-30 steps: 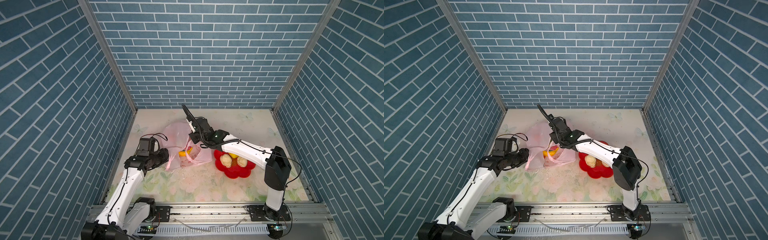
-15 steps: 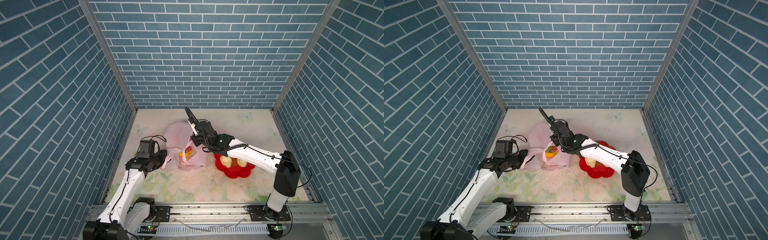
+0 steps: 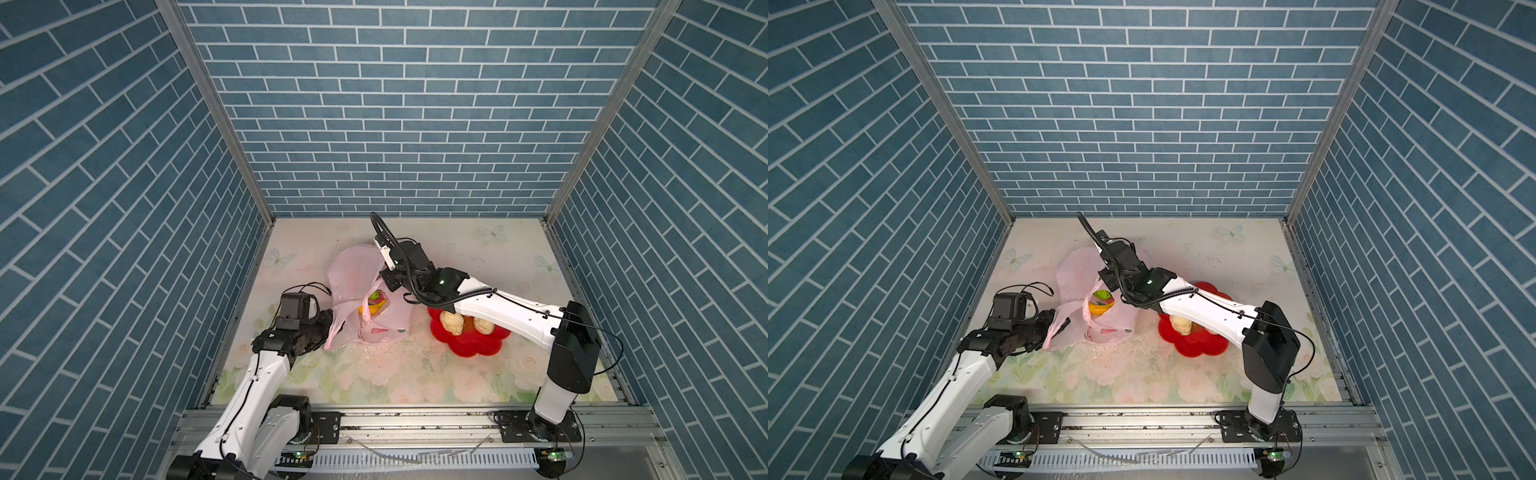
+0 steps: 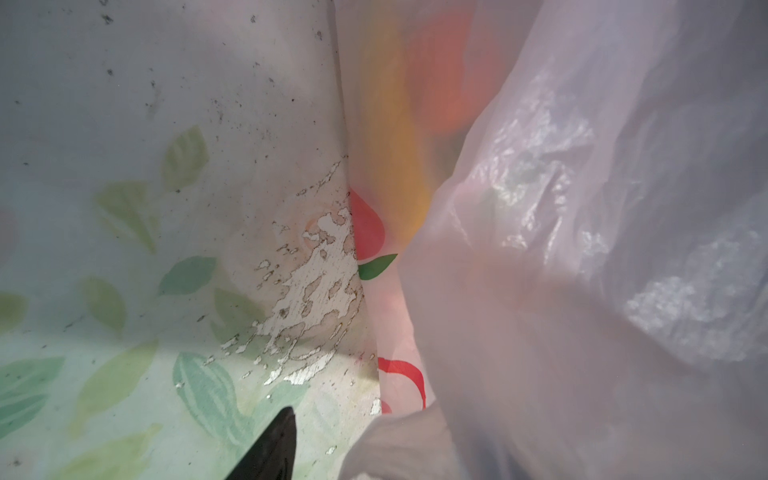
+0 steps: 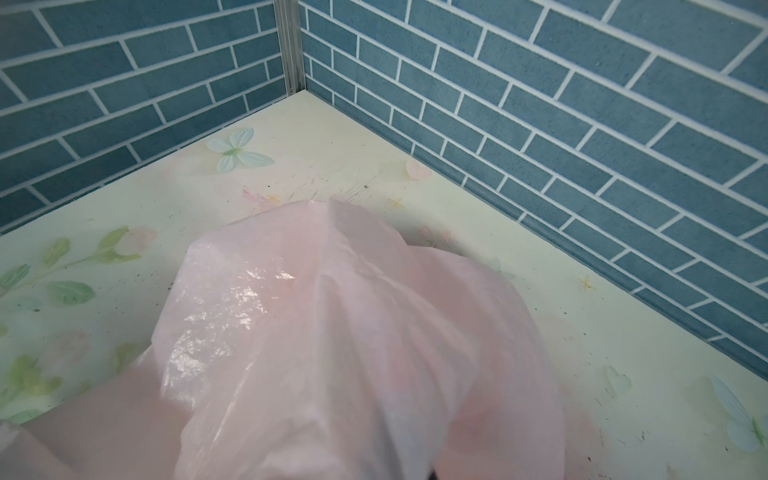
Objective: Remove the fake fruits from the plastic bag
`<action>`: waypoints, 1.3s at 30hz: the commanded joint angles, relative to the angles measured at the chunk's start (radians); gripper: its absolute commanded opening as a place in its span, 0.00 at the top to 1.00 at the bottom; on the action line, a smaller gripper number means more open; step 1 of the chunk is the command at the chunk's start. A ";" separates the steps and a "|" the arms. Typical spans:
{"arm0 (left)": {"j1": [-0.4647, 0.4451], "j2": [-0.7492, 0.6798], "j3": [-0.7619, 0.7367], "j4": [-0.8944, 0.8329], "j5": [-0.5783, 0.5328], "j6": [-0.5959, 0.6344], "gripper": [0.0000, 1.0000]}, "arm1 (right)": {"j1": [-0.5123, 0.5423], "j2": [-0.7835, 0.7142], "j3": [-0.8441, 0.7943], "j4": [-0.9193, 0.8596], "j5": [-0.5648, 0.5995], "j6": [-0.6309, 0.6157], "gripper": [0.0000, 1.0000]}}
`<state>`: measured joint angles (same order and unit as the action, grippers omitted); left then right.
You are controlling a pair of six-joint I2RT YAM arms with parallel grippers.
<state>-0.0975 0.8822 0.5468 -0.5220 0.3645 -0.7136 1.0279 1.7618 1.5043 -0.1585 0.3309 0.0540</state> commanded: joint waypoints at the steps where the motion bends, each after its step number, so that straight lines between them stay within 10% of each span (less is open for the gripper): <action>1: 0.005 0.021 -0.015 0.056 0.015 -0.013 0.38 | 0.009 -0.012 0.017 0.055 -0.034 -0.040 1.00; 8: 0.006 0.041 -0.012 0.091 0.039 -0.017 0.57 | 0.009 -0.010 -0.019 0.016 -0.035 -0.005 1.00; 17: 0.005 -0.028 -0.007 0.048 0.038 -0.013 0.79 | 0.007 -0.076 -0.096 -0.062 -0.028 0.044 0.70; 26: 0.005 -0.149 -0.022 0.032 0.015 -0.024 0.84 | 0.008 -0.178 -0.161 -0.166 -0.036 0.120 0.52; 39: 0.006 -0.192 -0.028 0.060 0.050 -0.042 0.83 | 0.052 -0.249 -0.138 -0.273 -0.159 0.175 0.58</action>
<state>-0.0967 0.7059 0.5220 -0.4644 0.4023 -0.7559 1.0611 1.5204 1.3552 -0.3866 0.2264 0.2035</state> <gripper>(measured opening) 0.175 0.420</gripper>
